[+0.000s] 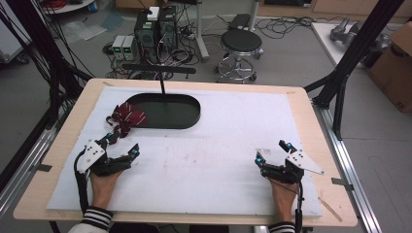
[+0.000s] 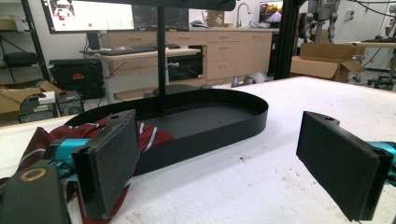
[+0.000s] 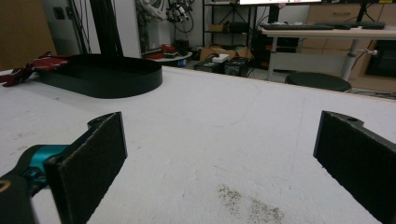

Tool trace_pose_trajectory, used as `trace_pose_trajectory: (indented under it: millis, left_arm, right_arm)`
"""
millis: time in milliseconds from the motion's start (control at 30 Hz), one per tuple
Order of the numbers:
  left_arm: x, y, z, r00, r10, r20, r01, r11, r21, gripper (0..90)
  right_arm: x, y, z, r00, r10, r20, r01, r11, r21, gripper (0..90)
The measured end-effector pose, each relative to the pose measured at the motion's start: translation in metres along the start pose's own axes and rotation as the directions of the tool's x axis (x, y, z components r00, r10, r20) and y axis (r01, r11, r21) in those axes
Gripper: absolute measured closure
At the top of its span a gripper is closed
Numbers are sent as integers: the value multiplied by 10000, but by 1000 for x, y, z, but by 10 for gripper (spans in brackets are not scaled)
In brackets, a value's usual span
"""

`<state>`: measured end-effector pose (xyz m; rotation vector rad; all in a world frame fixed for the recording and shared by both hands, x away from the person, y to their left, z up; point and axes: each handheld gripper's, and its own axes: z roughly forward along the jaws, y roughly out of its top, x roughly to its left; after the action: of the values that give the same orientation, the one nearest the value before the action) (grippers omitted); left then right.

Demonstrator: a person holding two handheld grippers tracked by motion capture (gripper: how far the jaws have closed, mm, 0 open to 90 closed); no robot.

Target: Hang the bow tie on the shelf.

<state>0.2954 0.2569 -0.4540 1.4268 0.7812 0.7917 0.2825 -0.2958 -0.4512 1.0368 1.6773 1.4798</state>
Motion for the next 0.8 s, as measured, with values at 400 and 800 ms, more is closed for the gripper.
trace_pose_trajectory:
  millis: [400, 800]
  left_arm:
    - [-1, 0, 0, 9999, 100, -53, -100, 10000, 0, 136]
    - [-3, 1, 2, 9992, 244, -322, -236, 9994, 256, 139]
  right_arm:
    - [-1, 0, 0, 10000, 84, -1, -84, 10000, 0, 16]
    - [-1, 0, 0, 9999, 160, -16, -160, 9999, -13, 15]
